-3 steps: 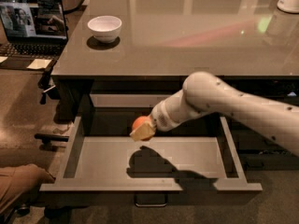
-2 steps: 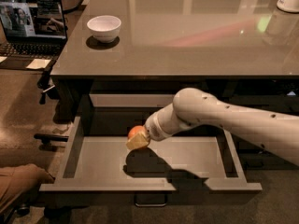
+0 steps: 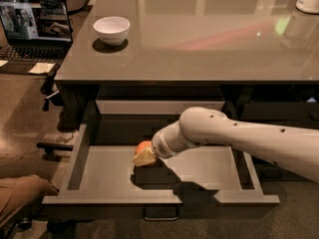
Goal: Place orange into top drawer
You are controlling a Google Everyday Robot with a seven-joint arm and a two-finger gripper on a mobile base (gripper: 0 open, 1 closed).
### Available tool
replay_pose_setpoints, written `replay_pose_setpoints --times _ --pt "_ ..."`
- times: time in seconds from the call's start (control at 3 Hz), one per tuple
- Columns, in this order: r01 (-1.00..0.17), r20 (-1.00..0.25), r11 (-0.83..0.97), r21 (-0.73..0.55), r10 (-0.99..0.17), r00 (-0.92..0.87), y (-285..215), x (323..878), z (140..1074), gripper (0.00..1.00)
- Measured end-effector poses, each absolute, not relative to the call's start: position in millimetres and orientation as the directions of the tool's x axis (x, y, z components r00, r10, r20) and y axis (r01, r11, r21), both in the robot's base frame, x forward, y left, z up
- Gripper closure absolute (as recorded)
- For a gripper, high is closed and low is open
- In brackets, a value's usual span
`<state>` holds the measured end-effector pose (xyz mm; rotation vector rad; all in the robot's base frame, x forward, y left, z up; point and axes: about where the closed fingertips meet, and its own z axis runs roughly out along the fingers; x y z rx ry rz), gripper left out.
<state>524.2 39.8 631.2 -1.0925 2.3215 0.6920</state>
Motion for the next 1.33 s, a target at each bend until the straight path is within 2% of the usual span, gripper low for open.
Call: replay_pose_setpoints --times 0.67,1.0,1.33 --pt "-0.798 -0.609 0.554 0.237 -0.556 -0.567 39.9 524.1 630.8 0.13" --pt "-0.798 -0.609 0.554 0.237 -0.556 -0.567 39.9 524.1 630.8 0.0" --pt "-0.798 -0.609 0.554 0.237 -0.556 -0.566 39.9 524.1 630.8 0.0"
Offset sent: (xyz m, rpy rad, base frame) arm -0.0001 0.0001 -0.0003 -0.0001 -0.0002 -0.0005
